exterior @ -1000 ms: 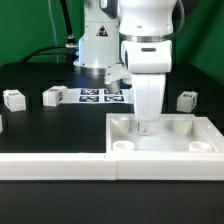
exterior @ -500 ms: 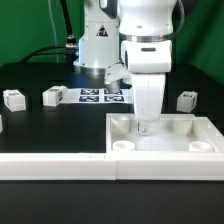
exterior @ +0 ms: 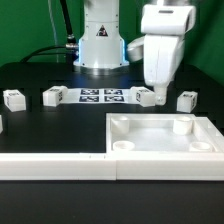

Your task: Assemble square table

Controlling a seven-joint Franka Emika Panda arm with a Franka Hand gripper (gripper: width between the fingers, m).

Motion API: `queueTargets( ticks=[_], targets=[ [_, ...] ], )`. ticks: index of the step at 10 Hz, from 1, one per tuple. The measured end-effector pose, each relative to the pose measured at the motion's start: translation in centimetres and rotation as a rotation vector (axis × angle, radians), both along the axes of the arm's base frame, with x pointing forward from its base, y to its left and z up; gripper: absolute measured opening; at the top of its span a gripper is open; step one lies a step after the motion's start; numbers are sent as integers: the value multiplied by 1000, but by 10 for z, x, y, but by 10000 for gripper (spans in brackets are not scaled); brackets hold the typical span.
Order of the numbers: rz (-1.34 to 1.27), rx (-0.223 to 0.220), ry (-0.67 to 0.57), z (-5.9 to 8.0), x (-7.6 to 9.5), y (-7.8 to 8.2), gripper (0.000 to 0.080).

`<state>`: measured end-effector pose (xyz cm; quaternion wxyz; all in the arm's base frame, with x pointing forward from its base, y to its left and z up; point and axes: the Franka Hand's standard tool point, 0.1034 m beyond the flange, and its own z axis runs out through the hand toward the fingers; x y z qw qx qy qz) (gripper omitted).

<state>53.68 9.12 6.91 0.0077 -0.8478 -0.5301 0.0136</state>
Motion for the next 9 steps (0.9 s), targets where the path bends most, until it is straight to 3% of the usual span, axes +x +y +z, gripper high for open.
queueTargets(
  ticks=[1, 3, 5, 9],
  targets=[
    [-76, 3, -8, 4, 4, 9, 649],
    [-139, 6, -6, 2, 7, 0, 649],
    [-267, 5, -3, 1, 6, 2, 649],
    [-880, -1, 75, 0, -19, 20, 649]
  ],
)
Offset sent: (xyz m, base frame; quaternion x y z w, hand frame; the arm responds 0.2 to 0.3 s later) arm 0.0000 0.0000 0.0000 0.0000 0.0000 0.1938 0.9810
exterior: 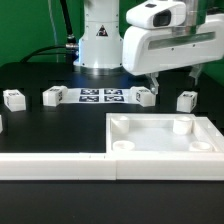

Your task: Assemble square table

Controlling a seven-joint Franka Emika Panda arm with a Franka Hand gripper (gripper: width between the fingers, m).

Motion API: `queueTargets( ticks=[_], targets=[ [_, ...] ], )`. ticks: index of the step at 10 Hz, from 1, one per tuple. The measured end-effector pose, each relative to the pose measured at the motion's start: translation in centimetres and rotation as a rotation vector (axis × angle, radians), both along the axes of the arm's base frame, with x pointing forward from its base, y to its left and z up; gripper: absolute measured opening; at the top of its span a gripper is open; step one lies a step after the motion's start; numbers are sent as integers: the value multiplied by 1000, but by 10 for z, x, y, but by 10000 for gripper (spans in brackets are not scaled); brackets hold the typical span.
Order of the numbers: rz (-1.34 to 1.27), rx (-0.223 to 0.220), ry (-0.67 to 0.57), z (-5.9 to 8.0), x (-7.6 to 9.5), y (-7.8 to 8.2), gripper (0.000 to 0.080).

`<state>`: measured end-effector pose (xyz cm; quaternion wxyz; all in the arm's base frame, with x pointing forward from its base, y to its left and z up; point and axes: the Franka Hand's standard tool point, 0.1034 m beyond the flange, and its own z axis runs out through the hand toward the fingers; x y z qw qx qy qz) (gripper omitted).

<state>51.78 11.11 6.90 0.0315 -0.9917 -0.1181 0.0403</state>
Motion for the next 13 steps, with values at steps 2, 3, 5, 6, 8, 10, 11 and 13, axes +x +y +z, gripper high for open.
queueTargets(
  ticks=[2, 3, 5, 6, 8, 10, 11, 13],
  targets=[
    [-193, 13, 21, -3, -1, 4, 649],
    [-247, 9, 24, -3, -1, 5, 649],
    [-393, 13, 44, -4, -3, 8, 649],
    [-529, 29, 75, -7, -8, 11, 649],
    [-683, 83, 134, -7, -12, 19, 649],
    [-744, 126, 202, -5, -8, 14, 649],
    [-735, 127, 226, -6, -11, 16, 649],
    [-751, 128, 361, -7, -19, 13, 649]
  ],
)
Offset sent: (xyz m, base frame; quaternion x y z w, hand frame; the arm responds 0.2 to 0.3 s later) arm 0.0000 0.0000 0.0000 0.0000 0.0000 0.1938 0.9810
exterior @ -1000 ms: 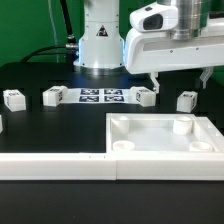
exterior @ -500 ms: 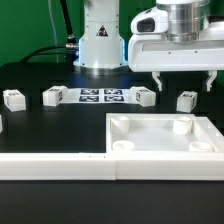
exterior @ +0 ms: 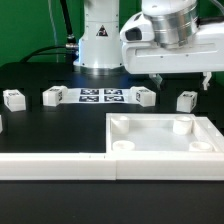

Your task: Assemble square table

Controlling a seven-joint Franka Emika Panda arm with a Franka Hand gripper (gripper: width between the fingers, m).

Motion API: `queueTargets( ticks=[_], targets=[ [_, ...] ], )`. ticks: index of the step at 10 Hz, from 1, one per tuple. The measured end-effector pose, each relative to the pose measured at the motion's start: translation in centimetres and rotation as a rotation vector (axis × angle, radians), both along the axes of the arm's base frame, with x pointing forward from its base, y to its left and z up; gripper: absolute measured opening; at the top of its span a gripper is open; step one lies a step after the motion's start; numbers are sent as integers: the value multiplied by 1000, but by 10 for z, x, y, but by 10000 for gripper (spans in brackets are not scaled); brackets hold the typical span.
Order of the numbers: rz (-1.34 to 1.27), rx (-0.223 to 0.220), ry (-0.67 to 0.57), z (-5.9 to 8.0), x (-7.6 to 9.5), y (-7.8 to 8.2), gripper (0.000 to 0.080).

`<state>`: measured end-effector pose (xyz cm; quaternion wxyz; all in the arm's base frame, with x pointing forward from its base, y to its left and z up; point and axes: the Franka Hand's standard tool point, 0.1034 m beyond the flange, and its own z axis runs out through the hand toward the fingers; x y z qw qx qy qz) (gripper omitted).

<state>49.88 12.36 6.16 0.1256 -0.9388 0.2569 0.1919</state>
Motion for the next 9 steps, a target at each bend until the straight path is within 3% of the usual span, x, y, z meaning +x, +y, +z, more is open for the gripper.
queueTargets(
  ticks=[1, 2, 4, 5, 8, 9],
  targets=[
    [-34, 63, 149, -1, -13, 5, 649],
    [-43, 116, 248, -1, -15, 6, 649],
    [-53, 167, 367, -15, -33, 18, 649],
    [-36, 196, 413, -14, -33, 16, 649],
    [-42, 195, 412, -18, -31, 15, 649],
    [-44, 190, 423, -25, -39, 18, 649]
  ],
)
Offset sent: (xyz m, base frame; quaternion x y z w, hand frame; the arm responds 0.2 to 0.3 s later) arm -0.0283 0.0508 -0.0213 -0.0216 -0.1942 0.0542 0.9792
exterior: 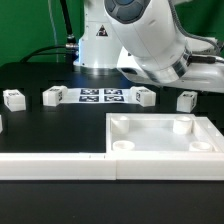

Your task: Assemble square table

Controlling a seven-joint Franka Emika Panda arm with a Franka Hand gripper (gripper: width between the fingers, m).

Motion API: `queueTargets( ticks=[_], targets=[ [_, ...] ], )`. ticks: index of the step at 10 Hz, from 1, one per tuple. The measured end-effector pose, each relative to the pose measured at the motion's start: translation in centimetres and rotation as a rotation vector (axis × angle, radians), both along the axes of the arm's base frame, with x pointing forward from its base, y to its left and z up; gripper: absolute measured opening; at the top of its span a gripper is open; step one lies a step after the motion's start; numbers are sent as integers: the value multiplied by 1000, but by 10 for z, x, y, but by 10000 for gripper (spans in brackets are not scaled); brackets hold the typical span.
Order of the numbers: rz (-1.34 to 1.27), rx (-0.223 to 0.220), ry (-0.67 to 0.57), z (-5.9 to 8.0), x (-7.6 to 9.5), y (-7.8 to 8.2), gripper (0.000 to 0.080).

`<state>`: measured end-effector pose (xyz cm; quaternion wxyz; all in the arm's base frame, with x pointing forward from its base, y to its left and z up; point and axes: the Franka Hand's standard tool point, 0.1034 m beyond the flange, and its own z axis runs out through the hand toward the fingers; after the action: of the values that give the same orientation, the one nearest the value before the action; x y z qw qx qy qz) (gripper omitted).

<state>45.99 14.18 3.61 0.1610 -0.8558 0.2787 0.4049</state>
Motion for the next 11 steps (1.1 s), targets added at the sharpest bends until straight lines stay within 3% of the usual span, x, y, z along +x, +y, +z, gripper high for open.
queueTargets(
  ticks=[4, 6, 7, 8, 9, 10, 11],
  targets=[
    [9, -22, 13, -28, -25, 12, 649],
    [9, -23, 14, -28, -26, 12, 649],
    [9, -23, 14, -28, -26, 12, 550],
    [9, -23, 14, -28, -26, 12, 550],
    [10, -22, 14, -28, -26, 12, 366],
    [10, -22, 14, -28, -26, 12, 289],
    [10, -22, 14, -28, -26, 12, 289]
  ],
)
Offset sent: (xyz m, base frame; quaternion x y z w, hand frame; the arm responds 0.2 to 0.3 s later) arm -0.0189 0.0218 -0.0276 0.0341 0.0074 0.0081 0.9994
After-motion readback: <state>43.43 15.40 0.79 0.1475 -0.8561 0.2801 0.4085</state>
